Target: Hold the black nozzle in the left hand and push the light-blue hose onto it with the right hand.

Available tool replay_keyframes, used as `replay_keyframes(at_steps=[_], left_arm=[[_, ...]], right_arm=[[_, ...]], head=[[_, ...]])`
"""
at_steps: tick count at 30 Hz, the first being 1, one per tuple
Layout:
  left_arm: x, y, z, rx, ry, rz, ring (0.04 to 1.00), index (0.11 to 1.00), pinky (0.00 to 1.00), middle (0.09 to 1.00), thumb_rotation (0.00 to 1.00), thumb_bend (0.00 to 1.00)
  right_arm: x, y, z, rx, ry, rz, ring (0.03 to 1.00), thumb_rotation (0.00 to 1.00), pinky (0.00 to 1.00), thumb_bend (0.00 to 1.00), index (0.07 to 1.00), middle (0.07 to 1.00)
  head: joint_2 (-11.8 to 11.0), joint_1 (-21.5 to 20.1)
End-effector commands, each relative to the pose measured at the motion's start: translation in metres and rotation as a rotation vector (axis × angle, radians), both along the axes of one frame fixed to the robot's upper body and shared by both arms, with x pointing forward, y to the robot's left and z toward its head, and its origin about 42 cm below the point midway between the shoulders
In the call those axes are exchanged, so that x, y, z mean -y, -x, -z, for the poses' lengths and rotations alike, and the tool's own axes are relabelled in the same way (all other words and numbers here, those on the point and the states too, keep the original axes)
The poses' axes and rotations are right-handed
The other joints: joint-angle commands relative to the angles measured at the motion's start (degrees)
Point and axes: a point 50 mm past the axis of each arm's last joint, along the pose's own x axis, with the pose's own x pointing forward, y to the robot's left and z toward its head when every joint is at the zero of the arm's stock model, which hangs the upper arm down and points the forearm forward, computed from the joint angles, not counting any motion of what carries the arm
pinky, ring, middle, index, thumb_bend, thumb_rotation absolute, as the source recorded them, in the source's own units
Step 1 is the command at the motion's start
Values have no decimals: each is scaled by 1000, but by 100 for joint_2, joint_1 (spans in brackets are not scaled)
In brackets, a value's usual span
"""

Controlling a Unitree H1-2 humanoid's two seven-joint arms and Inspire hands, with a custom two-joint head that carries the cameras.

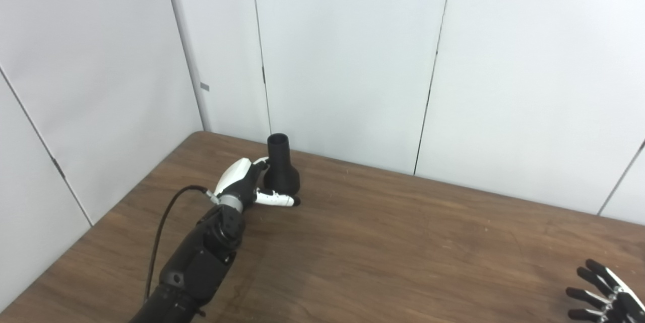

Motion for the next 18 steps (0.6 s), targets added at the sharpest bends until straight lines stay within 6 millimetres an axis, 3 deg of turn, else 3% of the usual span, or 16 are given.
replay_keyframes(at_steps=[1, 13, 18], left_arm=[[-3, -14, -28, 85, -46, -14, 993, 848, 1000, 903, 339, 1000], [7, -25, -23, 82, -8, -13, 923, 831, 1000, 803, 308, 1000], [10, -30, -21, 67, 2, 1, 919, 830, 1000, 802, 311, 1000]], right_arm=[[5, -2, -18, 65, 18, -1, 770, 163, 634, 753, 899, 882], [3, 1, -21, 58, 20, -3, 772, 153, 651, 746, 900, 883], [2, 1, -24, 56, 15, -1, 772, 144, 653, 744, 898, 884]], head=[[3, -13], [63, -89], [85, -128]])
